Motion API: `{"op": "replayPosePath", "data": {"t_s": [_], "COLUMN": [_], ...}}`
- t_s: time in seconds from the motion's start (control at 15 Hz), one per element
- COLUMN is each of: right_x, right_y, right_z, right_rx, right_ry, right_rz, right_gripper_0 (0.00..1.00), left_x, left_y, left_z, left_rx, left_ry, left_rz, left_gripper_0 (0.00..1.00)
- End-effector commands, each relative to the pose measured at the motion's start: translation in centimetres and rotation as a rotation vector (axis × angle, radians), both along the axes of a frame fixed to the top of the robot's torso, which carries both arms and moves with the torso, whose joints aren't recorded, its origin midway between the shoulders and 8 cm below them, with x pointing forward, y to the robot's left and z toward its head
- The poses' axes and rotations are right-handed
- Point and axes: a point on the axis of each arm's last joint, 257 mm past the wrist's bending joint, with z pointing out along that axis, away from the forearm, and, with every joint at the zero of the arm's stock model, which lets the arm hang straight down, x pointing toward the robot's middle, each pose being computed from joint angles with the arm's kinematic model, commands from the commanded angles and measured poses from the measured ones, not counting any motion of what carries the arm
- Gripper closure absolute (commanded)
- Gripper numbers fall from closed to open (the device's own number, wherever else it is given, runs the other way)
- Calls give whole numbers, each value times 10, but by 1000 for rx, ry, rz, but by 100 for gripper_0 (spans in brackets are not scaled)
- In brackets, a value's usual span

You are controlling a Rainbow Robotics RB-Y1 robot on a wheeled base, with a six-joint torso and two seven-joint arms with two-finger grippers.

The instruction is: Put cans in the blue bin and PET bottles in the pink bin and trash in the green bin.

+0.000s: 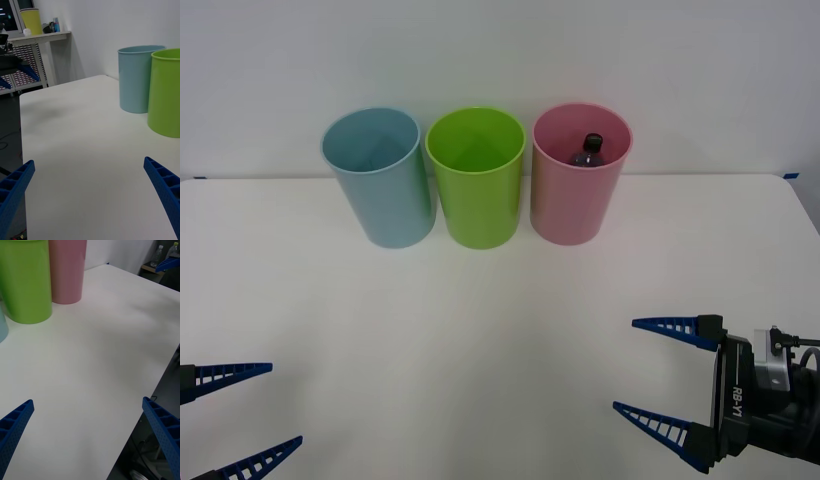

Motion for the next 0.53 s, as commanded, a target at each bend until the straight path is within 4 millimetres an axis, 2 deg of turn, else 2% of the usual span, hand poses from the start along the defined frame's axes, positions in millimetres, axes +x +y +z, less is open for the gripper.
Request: {"op": "replayPosePath", "data": {"t_s": [0.07, 0.53], "right_x": [0, 0], "right_y": [0, 0], "right_z": [0, 0], "right_rx": [0, 0], "right_ry": [0, 0], "right_rz": [0, 0], "right_gripper_0": [0, 0], "left_x": [0, 0], "left_y": [0, 0], "left_z": [0, 0], "left_rx": [0, 0], "left_ry": [0, 0], "left_rz": [0, 0], "left_gripper_0": [0, 0]}}
